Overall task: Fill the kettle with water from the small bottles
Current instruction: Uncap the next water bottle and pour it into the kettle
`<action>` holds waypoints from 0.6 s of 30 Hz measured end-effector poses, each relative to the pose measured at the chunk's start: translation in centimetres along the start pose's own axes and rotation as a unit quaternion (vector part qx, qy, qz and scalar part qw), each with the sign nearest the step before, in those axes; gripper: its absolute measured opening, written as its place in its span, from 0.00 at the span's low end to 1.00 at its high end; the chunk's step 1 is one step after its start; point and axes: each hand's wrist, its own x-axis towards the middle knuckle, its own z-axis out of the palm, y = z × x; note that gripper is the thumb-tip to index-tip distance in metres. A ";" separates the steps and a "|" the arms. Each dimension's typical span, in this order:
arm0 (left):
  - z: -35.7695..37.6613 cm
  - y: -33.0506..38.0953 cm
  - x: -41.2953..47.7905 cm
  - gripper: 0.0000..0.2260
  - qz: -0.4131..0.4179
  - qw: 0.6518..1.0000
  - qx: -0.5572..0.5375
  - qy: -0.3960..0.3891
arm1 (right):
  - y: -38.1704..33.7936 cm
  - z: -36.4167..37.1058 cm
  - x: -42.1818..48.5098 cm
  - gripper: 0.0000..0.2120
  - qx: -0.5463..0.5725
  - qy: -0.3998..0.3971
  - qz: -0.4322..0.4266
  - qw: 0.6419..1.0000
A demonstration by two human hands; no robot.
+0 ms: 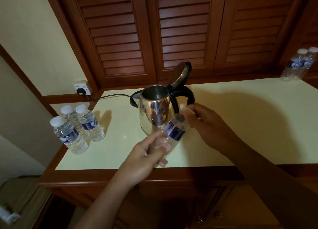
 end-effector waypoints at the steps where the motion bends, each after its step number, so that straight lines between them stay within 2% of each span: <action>1: 0.0 0.0 0.1 0.20 -0.002 1.000 -0.002 -0.005 | 0.2 -0.3 0.0 0.09 0.018 -0.011 -0.008 1.000; 4: 1.0 0.3 0.3 0.22 0.018 1.000 0.020 -0.009 | 0.9 -0.6 -0.2 0.11 0.092 -0.022 0.006 0.995; 7: 2.9 0.4 1.0 0.25 0.047 0.993 0.093 0.050 | 1.5 -0.5 -0.3 0.25 0.165 0.005 0.050 0.985; 9: 4.3 0.3 1.8 0.28 0.059 0.989 0.116 0.072 | 1.8 -0.7 -0.4 0.28 0.169 0.042 0.071 0.982; 12: 6.1 0.4 3.0 0.27 0.061 0.992 0.105 0.032 | 2.7 -2.0 -0.7 0.25 0.210 0.079 0.074 0.972; 15: 7.6 0.8 4.6 0.26 0.055 0.993 0.100 -0.040 | 3.5 -4.6 -1.1 0.26 0.256 0.078 0.061 0.962; 18: 9.5 1.3 7.0 0.25 0.055 0.989 0.115 -0.078 | 4.6 -7.5 -1.4 0.26 0.290 0.075 0.050 0.953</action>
